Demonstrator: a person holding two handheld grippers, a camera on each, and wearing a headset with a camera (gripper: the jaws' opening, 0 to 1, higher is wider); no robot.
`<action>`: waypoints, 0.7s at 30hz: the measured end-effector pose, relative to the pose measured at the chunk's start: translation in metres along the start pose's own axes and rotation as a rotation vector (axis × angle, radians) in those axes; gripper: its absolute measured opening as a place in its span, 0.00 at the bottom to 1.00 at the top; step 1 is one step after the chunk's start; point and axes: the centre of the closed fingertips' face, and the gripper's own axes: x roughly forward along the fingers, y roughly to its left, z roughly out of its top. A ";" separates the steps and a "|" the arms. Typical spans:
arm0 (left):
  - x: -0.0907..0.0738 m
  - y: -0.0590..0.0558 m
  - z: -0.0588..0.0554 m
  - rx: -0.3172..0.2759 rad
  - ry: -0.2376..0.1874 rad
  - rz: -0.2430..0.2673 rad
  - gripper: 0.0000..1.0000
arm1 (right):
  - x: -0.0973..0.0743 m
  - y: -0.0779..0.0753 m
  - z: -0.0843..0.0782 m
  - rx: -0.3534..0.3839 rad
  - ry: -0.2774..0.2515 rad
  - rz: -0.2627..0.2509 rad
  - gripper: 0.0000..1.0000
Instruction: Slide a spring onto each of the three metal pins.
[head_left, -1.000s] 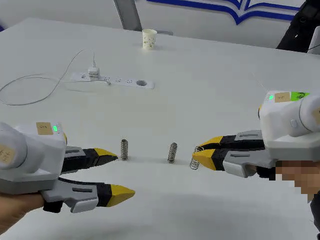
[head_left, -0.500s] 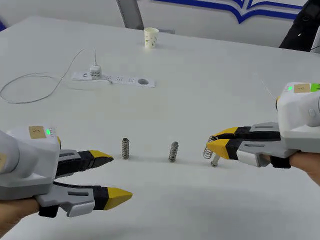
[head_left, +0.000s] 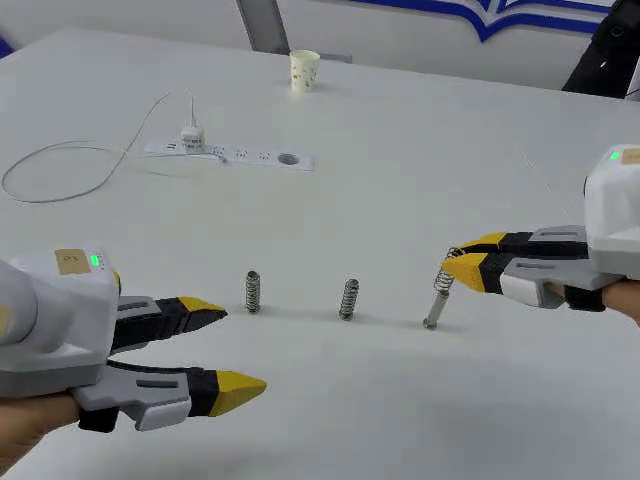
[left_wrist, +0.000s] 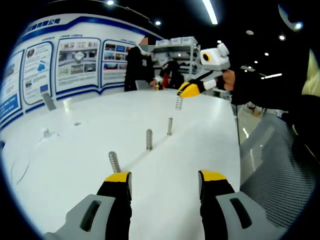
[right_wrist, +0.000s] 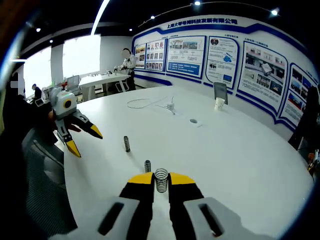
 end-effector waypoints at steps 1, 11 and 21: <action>0.000 0.000 0.000 0.001 0.001 -0.001 0.55 | 0.000 -0.003 -0.001 0.002 0.001 -0.007 0.12; 0.001 -0.001 -0.001 -0.005 0.000 -0.001 0.55 | 0.009 -0.022 -0.012 0.034 0.011 -0.045 0.12; 0.001 -0.001 -0.002 -0.011 0.002 0.000 0.55 | 0.017 -0.032 -0.029 0.074 0.029 -0.063 0.12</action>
